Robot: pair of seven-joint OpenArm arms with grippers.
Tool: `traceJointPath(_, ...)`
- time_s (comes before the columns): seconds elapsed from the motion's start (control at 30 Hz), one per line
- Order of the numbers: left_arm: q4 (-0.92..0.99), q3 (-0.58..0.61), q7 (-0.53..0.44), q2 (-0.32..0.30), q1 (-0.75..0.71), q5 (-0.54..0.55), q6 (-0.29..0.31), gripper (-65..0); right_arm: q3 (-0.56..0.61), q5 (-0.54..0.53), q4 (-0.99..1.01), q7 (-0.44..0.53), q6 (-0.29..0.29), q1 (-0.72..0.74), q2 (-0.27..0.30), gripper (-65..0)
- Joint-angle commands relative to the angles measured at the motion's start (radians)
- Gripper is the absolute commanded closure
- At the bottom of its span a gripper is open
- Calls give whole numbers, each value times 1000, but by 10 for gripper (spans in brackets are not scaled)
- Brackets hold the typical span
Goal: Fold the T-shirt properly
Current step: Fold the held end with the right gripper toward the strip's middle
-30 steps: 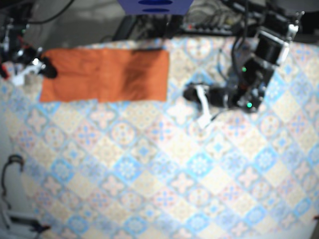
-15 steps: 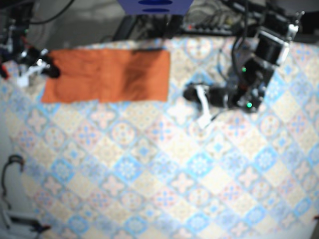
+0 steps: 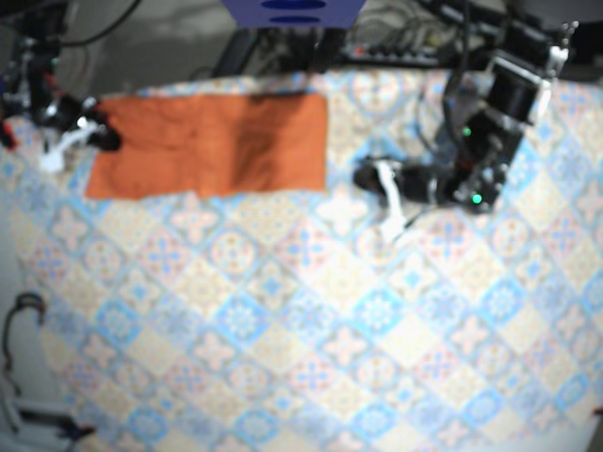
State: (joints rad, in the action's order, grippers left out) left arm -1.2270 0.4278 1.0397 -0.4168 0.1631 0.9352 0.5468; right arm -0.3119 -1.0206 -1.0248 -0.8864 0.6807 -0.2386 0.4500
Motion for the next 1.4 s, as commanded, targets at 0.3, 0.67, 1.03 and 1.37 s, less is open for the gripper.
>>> traceJointPath(0.3, -15, -7, -11, -15, 17, 15, 6, 0, -20, -19, -280, 8, 17, -55, 17, -14)
traceJointPath(0.67, -15, -7, -11, -15, 17, 15, 6, 0, -119, -19, -526, -1, -2, -158, 13, -14)
traceJointPath(1.03, -17, -8, -11, -40, 22, 15, 6, 0, -62, -19, -676, -1, -146, -195, -20, -15)
traceJointPath(1.37, -17, -8, -11, -73, 19, 15, 6, 0, 107, 202, -779, 6, -200, -190, -90, -14)
